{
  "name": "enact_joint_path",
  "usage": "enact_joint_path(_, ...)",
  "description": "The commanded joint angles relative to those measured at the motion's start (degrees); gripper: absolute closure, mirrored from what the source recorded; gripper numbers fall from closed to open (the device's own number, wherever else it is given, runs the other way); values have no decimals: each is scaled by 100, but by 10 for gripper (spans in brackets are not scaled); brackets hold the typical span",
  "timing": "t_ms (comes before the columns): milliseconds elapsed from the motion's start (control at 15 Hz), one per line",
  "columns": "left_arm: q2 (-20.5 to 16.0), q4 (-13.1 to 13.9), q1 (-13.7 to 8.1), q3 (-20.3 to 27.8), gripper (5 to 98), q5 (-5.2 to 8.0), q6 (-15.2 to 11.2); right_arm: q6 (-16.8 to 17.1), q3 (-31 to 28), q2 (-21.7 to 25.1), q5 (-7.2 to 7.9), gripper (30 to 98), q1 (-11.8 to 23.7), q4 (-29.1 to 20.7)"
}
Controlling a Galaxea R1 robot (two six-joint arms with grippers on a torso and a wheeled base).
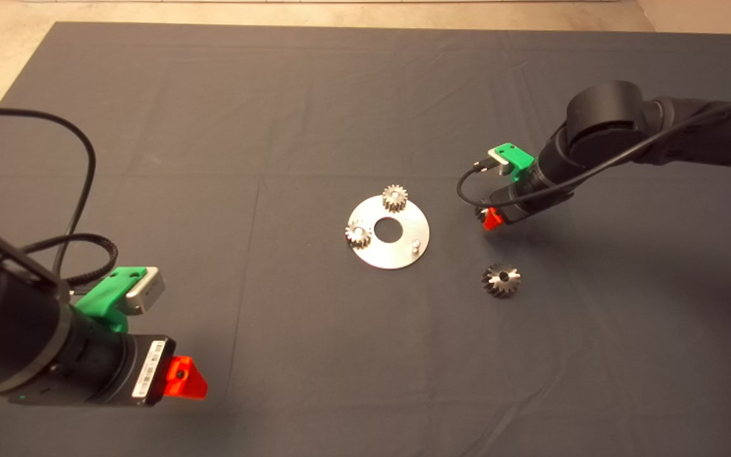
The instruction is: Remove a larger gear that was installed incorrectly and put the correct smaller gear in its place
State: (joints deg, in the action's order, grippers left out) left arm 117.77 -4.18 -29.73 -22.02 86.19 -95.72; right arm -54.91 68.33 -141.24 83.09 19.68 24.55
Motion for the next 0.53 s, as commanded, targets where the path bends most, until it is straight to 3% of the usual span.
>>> enact_joint_path(0,-4,111,-33,78,59,30,-26,15,223,-5,-275,510,116,-73)
enact_joint_path(467,-4,111,-33,76,59,30,-26,15,261,-139,-425,510,116,-82)
